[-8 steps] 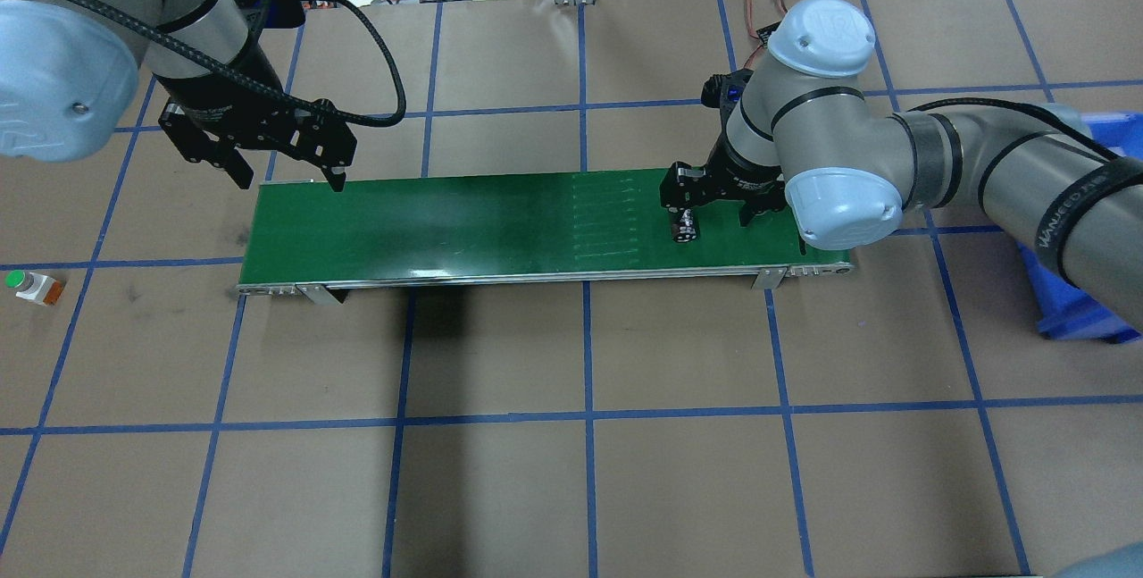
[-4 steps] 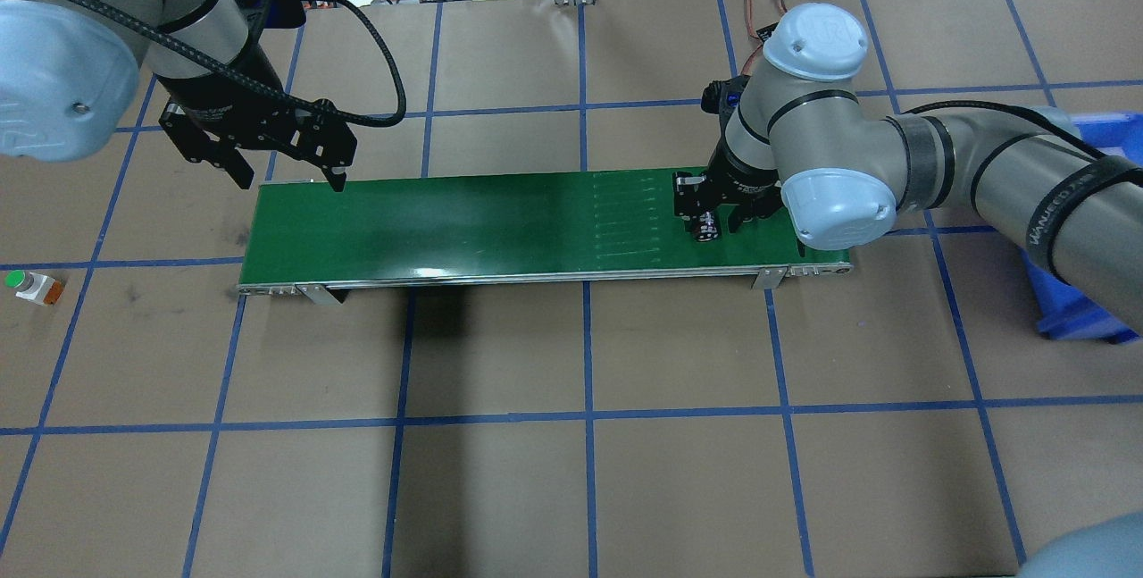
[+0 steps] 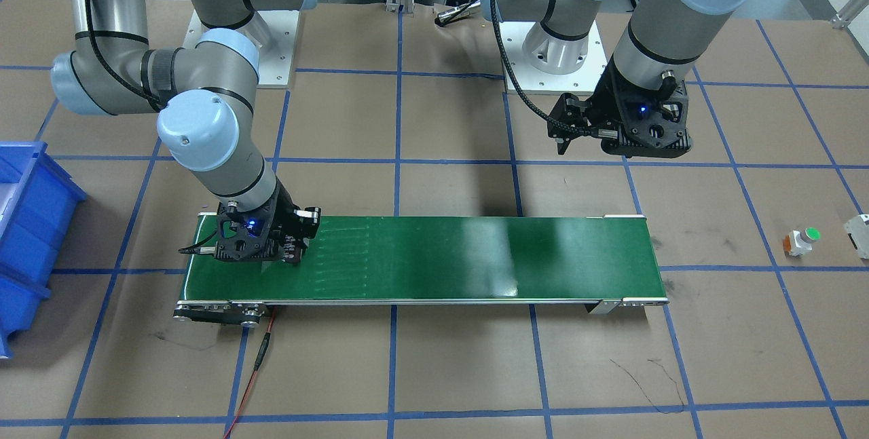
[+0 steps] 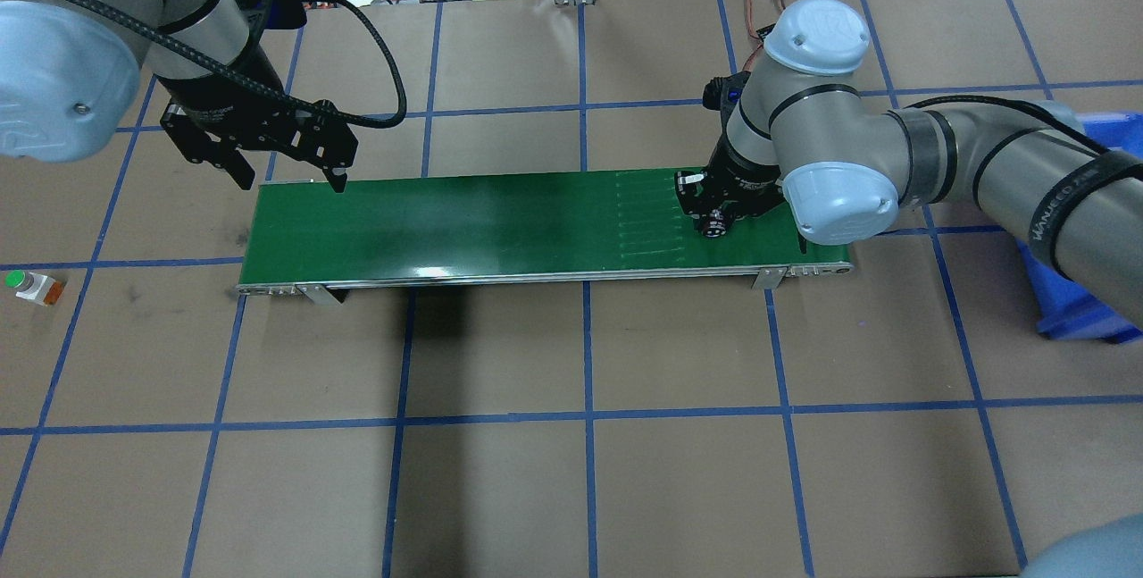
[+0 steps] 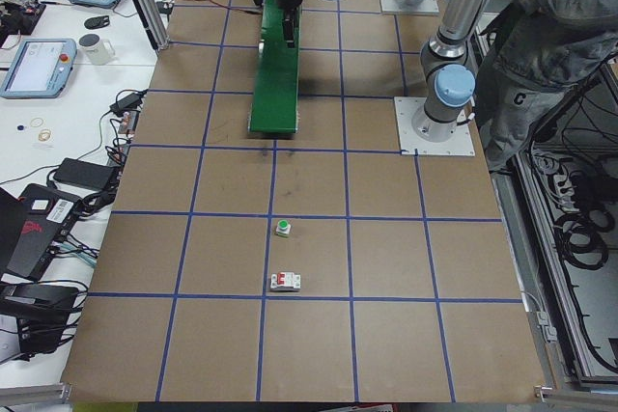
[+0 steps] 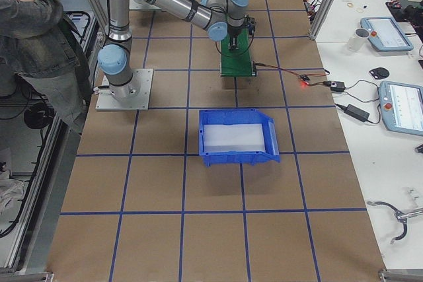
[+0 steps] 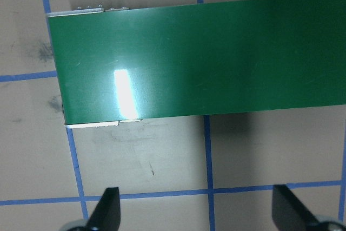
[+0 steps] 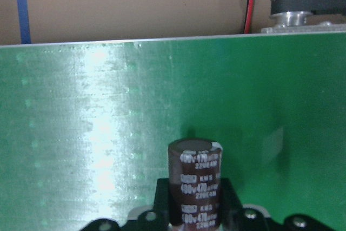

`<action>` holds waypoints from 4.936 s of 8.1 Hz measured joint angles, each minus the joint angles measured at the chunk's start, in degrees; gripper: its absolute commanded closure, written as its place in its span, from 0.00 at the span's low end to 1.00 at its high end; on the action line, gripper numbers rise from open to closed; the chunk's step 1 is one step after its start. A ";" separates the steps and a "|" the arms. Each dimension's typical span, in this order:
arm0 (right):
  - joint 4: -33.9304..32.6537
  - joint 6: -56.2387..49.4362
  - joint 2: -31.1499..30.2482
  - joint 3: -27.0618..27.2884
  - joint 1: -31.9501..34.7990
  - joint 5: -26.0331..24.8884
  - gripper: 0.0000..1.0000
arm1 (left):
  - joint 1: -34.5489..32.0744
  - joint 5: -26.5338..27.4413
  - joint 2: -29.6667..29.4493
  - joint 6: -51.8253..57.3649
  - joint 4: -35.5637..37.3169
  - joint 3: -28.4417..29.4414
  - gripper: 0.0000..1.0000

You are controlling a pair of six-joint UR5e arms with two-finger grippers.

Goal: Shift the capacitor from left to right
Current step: 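Lift the capacitor with the right gripper and carry it into the blue bin, then open the right gripper to drop the capacitor into the bin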

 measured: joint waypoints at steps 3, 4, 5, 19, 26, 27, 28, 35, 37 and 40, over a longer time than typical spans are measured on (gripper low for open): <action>9.87 -0.44 -3.23 -5.15 -0.48 -4.19 1.00 | 0.00 -0.05 0.06 0.02 0.00 -0.01 0.00; 12.00 -0.72 -4.65 -6.46 -0.86 -6.69 1.00 | 0.00 -0.08 0.05 0.02 0.00 -0.01 0.00; 13.25 -0.98 -6.47 -7.09 -1.73 -9.36 1.00 | 0.00 -0.13 0.06 0.02 0.00 -0.01 0.00; 8.60 -43.88 -3.01 -8.55 -36.09 -15.36 1.00 | 0.00 0.08 0.09 0.00 0.00 -0.01 0.00; 1.81 -51.10 3.77 -8.51 -40.40 -14.82 1.00 | 0.00 -0.04 0.09 0.02 0.00 -0.01 0.00; 1.60 -51.27 4.48 -8.47 -40.79 -14.75 1.00 | 0.00 -0.07 0.09 0.02 0.00 -0.01 0.00; 1.52 -51.35 5.21 -8.45 -41.17 -14.48 1.00 | 0.00 -0.09 0.09 0.02 0.00 -0.04 0.00; 1.46 -51.58 7.59 -8.43 -42.89 -10.94 0.07 | 0.08 -0.10 0.09 0.05 0.00 -0.01 0.00; 1.51 -51.32 6.64 -8.58 -43.02 -10.78 0.00 | 0.09 -0.10 0.09 0.03 0.00 -0.01 0.00; 1.87 -51.45 -0.56 -8.69 -43.70 -11.57 0.00 | 0.09 -0.05 0.13 0.02 0.00 0.00 0.00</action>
